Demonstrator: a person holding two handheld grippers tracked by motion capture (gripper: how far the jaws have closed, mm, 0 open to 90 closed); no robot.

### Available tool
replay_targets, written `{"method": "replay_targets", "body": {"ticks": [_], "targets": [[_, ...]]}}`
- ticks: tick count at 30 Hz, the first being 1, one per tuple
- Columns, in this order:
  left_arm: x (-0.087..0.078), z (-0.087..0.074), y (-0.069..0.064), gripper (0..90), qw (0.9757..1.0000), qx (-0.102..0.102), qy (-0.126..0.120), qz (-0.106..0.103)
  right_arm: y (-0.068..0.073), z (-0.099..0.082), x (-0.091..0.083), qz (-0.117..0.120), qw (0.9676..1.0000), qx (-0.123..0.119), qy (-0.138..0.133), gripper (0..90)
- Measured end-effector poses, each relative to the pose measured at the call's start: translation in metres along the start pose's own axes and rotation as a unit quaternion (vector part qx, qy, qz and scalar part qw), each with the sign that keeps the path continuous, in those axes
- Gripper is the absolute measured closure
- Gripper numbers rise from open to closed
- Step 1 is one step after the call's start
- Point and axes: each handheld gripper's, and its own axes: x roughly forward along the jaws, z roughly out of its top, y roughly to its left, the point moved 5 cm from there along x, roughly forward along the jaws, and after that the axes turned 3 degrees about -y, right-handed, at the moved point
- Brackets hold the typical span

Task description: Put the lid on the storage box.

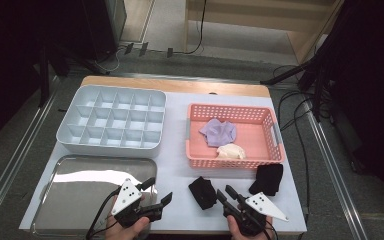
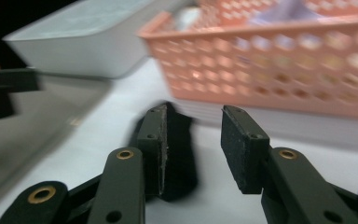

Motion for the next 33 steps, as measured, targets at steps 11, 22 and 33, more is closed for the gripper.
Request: {"method": "replay_targets", "body": {"ticks": [11, 22, 33], "targets": [[0.001, -0.001, 0.0, 28.3, 1.0, -0.002, 0.006, 0.002, 0.036, -0.021, 0.024, 0.015, 0.9968, -0.052, 0.06, 53.1], [0.001, -0.001, 0.002, 29.6, 1.0, -0.006, 0.006, 0.002, 0.031, -0.025, 0.026, 0.003, 0.9958, -0.05, 0.077, 82.0], [0.002, -0.001, 0.004, 33.1, 0.9999, -0.008, 0.009, 0.001, 0.019, -0.018, 0.003, -0.017, 0.9986, -0.032, 0.04, 62.5]]}}
